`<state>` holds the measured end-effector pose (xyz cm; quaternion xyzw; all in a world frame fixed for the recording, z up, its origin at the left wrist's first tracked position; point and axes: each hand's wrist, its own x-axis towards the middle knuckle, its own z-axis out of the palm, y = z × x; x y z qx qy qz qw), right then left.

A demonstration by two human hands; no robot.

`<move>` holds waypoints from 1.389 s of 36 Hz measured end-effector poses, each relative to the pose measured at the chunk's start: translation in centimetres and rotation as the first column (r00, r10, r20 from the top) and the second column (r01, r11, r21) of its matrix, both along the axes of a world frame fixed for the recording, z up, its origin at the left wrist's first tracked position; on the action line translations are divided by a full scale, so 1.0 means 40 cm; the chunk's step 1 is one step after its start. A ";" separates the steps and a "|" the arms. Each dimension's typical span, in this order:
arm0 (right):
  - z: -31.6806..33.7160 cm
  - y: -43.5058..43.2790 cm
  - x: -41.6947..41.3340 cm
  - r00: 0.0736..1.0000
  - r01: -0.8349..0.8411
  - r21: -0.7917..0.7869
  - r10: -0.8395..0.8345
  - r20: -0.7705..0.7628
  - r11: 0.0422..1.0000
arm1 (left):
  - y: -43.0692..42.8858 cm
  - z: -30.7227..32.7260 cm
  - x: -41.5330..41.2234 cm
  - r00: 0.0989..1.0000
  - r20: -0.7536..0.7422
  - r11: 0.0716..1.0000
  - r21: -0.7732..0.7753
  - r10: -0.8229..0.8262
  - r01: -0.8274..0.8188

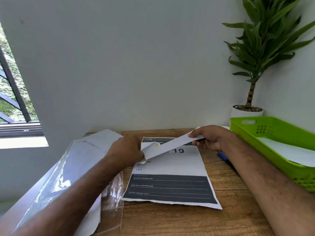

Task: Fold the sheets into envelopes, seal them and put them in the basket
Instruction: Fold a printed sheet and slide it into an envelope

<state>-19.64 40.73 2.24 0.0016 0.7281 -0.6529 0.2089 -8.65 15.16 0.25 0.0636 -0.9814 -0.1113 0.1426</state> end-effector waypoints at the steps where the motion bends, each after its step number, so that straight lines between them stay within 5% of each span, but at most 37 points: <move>1: -0.001 0.000 0.000 1.000 0.009 0.004 -0.009 0.001 1.000 | -0.002 0.002 0.000 1.000 0.013 1.000 0.017 0.004 -0.004; 9: -0.013 -0.041 0.012 0.991 0.106 0.014 -0.104 -0.079 0.994 | -0.006 0.001 -0.009 0.999 0.034 0.985 0.172 -0.037 0.031; 21: -0.024 -0.200 0.131 0.960 0.132 -0.134 -0.160 -0.230 0.982 | 0.015 -0.001 -0.006 0.988 -0.156 0.986 0.167 0.006 0.020; 26: -0.036 -0.221 0.171 0.981 -0.032 -0.014 0.029 -0.194 0.999 | 0.019 0.001 -0.003 0.971 -0.240 0.984 0.175 0.022 0.021; 33: -0.026 -0.209 0.164 0.938 0.039 0.100 -0.002 -0.346 0.994 | 0.015 0.009 0.004 0.954 -0.291 0.994 0.098 0.067 -0.040; 44: -0.029 -0.206 0.192 0.917 -0.087 -0.093 0.043 -0.396 0.992 | 0.109 0.010 0.022 0.899 -0.408 0.986 -0.017 -0.158 0.165; 50: -0.031 -0.220 0.180 0.947 0.101 -0.318 -0.189 -0.260 0.943 | 0.119 0.003 0.028 0.895 -0.397 0.977 -0.024 -0.203 0.210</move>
